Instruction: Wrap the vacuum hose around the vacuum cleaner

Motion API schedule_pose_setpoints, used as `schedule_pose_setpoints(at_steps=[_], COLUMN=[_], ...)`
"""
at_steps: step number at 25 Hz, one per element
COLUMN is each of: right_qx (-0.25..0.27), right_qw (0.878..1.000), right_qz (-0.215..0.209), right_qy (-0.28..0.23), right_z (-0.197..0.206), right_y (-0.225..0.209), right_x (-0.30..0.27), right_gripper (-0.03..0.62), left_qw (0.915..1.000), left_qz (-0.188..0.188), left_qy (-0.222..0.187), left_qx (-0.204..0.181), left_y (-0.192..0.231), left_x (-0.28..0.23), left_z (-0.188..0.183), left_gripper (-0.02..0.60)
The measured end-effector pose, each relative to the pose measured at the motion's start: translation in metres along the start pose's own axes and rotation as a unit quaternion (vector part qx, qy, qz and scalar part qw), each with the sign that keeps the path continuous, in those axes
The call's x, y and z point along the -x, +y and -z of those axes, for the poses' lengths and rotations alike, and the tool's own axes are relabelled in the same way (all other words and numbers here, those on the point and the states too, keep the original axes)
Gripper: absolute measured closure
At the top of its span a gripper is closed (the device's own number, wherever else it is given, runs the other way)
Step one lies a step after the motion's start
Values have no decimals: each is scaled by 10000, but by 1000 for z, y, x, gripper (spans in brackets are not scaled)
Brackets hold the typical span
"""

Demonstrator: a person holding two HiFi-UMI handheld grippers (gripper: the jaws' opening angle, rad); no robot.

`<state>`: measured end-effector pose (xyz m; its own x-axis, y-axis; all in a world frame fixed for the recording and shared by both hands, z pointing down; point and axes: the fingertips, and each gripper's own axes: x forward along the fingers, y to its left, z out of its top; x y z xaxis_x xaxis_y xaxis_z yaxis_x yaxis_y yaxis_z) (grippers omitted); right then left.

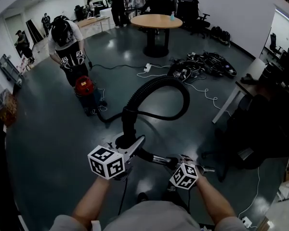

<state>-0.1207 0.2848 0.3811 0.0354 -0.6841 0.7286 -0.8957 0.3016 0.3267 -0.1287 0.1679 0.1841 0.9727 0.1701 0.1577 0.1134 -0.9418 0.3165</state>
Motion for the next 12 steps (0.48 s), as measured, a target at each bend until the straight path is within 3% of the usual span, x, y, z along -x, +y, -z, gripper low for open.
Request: schedule_pose_setpoints(at_steps=[7,12], right_qx=[670,1031], right_qw=[9968,9928], right_qz=[-251,-393], right_qy=[357,467], right_z=[24,33], right_y=[-33,-64], right_x=[-3,-12], right_gripper=[471,471], left_qw=[9950,9871], left_qz=[-746,-1254], left_qy=[304,678], left_qx=[-591,-730], left_y=[7,14], left_x=[-12,4], left_z=[11,24], left_gripper=[349,328])
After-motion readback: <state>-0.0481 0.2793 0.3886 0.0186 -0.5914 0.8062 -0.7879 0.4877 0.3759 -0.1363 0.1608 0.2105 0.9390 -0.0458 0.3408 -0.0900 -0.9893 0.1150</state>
